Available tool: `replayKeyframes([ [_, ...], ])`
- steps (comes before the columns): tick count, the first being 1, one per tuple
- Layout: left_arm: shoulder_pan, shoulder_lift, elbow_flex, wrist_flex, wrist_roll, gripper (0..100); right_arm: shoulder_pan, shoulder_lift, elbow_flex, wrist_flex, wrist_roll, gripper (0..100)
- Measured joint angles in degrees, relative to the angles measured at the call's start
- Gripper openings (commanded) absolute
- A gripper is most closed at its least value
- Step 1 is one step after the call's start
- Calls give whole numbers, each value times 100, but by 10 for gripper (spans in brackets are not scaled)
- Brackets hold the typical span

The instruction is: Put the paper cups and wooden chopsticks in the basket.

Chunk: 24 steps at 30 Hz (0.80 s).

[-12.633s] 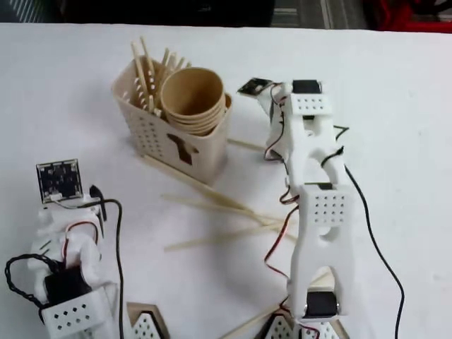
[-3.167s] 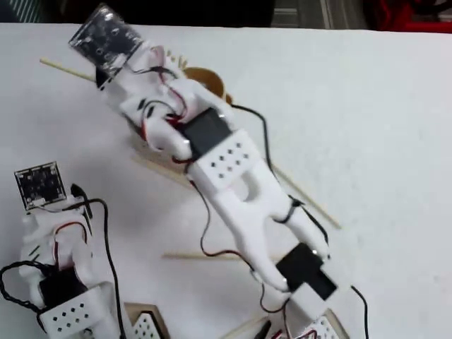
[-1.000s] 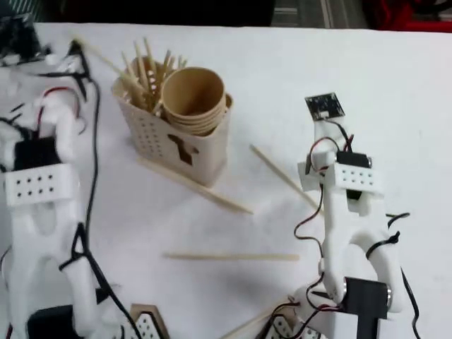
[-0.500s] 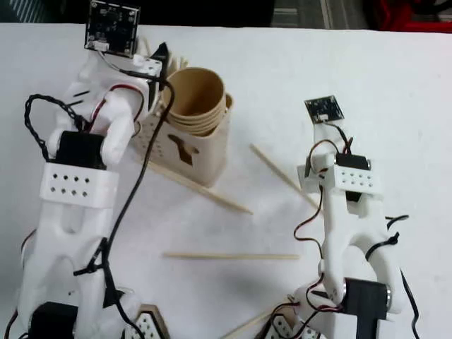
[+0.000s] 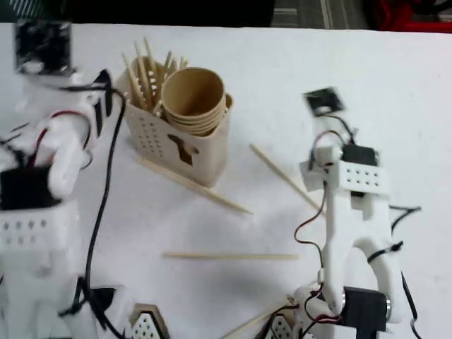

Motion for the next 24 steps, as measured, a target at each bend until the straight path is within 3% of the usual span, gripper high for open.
replayKeyframes([
  [4, -79, -738, 712, 88, -9, 166, -431, 501, -475, 378, 273, 255],
  [17, -88, -2119, 3288, 88, -9, 166, -721, 3051, -2338, 431, 334, 255],
  [24, -88, -2409, 4607, -615, -9, 166, -1064, 3859, -2884, 431, 853, 254],
])
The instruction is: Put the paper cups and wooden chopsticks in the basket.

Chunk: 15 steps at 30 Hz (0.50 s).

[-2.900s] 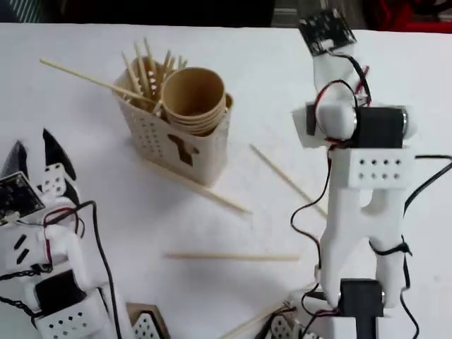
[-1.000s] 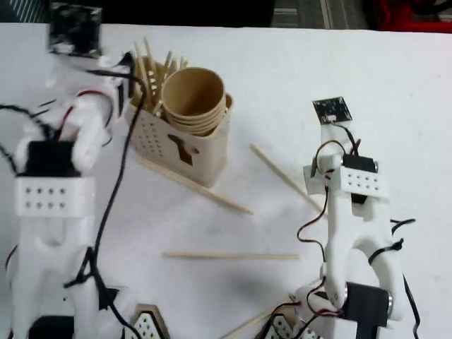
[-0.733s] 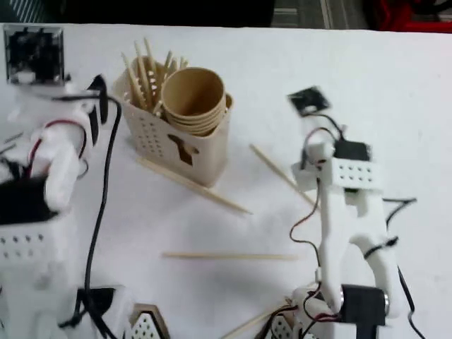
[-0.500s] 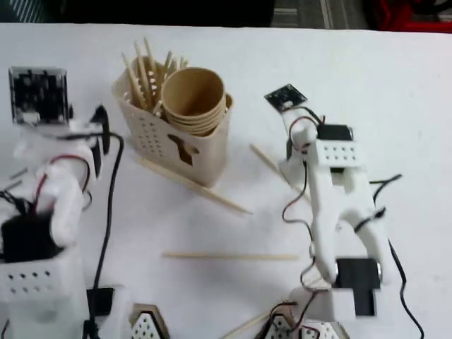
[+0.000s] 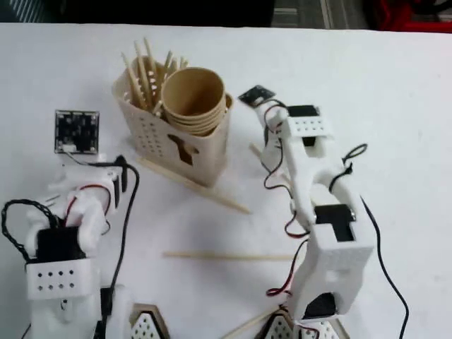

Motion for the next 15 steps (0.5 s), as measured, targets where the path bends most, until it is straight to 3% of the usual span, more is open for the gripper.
replayKeyframes([
  [4, 0, -158, 642, -413, 0, 166, 9, 431, -255, 0, 62, 208],
  [9, 0, -255, 870, -589, 0, 166, 62, 967, -774, -18, 88, 17],
  [15, 0, -281, 870, -589, 0, 166, 70, 1424, -1468, 580, 220, 20],
])
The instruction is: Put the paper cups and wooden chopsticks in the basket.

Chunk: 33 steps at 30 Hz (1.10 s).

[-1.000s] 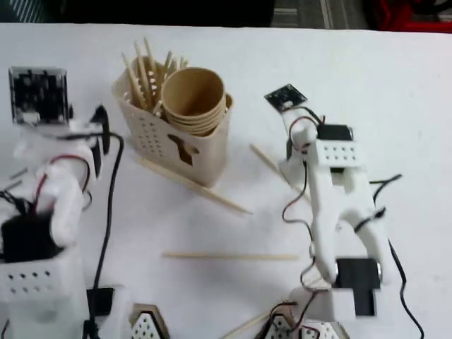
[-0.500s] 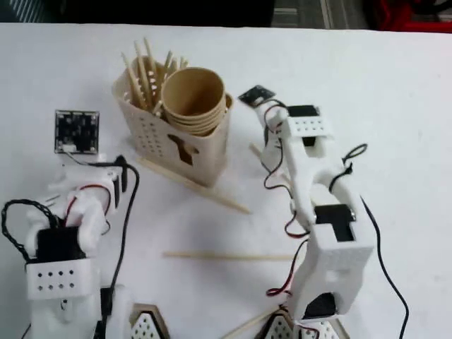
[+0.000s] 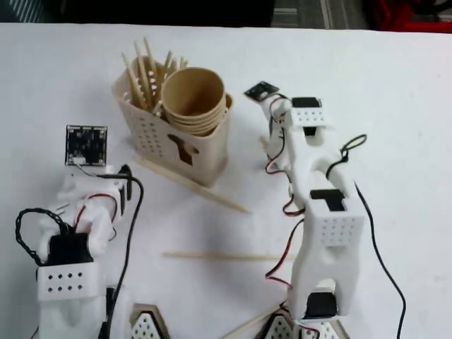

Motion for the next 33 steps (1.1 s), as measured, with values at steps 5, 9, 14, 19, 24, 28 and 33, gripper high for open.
replayKeyframes([
  [5, 0, 0, 0, 0, 0, 166, 0, -105, -220, 624, 88, 20],
  [9, 114, 0, -62, 176, -229, 166, 193, -677, -220, 1002, 97, 20],
  [14, 782, 0, -651, 879, -598, 166, 598, -1433, -220, 1415, 97, 20],
  [19, 1600, 0, -1424, 1495, -1169, 167, 1011, -1890, -220, 1749, 132, 20],
  [24, 2418, -9, -2127, 2145, -1653, 217, 1327, -2084, -220, 1952, 141, 20],
  [28, 3095, -9, -2356, 2541, -1793, 221, 1556, -2110, -220, 1943, 158, 20],
  [33, 4035, 114, -2391, 2857, -1802, 221, 1925, -2110, -220, 1943, 158, 20],
])
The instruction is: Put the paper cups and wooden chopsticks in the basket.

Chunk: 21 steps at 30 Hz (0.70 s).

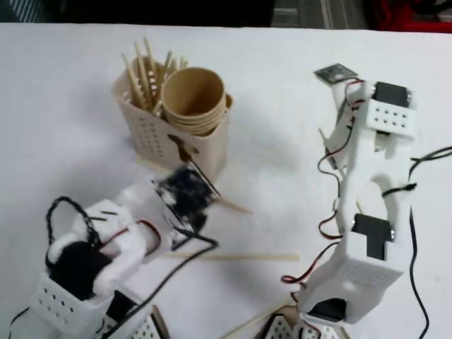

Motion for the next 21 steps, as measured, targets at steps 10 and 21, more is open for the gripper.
replayKeyframes([
  [10, 844, 2734, -589, -290, -44, 218, 844, 0, 114, 0, 422, 20],
  [21, 1987, 5292, -633, -1521, -44, 218, 1152, 0, 527, -9, 862, 20],
])
